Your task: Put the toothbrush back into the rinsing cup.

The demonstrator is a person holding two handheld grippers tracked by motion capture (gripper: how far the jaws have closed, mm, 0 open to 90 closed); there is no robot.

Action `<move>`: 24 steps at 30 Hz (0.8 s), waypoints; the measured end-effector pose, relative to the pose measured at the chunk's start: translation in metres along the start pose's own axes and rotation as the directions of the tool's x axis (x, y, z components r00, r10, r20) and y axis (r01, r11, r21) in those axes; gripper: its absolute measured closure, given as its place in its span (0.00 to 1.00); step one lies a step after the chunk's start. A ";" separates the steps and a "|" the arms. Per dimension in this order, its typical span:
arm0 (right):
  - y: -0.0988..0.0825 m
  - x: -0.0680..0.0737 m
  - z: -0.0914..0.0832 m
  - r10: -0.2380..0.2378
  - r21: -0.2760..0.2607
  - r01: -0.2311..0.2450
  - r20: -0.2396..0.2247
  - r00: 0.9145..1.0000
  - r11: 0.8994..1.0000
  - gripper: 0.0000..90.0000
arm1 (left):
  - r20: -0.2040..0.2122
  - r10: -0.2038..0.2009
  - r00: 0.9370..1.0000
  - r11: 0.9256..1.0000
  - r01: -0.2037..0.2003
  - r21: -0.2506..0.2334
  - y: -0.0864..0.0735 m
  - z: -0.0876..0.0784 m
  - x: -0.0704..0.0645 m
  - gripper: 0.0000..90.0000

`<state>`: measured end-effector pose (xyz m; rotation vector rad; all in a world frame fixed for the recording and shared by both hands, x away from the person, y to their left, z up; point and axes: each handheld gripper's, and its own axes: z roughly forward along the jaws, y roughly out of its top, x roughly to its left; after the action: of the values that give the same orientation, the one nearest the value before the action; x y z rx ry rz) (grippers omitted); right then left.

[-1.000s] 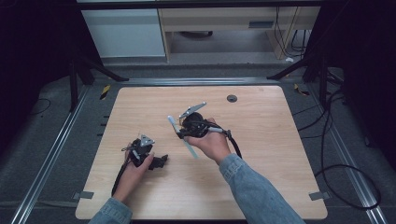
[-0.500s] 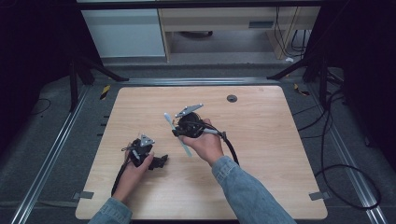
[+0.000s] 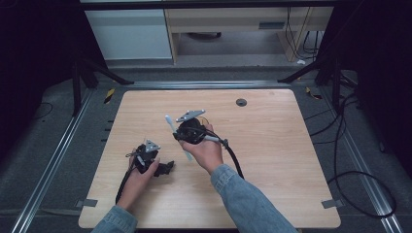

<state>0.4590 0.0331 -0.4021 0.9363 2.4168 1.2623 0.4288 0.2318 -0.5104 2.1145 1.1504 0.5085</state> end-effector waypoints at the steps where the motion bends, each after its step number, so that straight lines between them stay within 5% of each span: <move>1: 0.000 0.001 0.001 0.002 -0.005 -0.001 0.006 1.000 1.000 0.88 | 0.000 0.000 1.000 1.000 0.000 0.000 0.000 0.000 0.000 0.00; 14: 0.000 0.014 0.007 0.030 -0.101 -0.024 0.066 0.997 0.995 0.88 | -0.002 -0.003 1.000 1.000 0.003 -0.002 0.000 0.000 0.000 0.00; 24: 0.000 0.017 0.004 0.046 -0.201 -0.024 0.102 0.994 0.979 0.88 | -0.001 -0.002 1.000 1.000 0.002 -0.001 0.000 0.000 0.000 0.00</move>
<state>0.4483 0.0467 -0.4035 0.9652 2.1557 1.3995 0.4290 0.2321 -0.5104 2.1119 1.1525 0.5088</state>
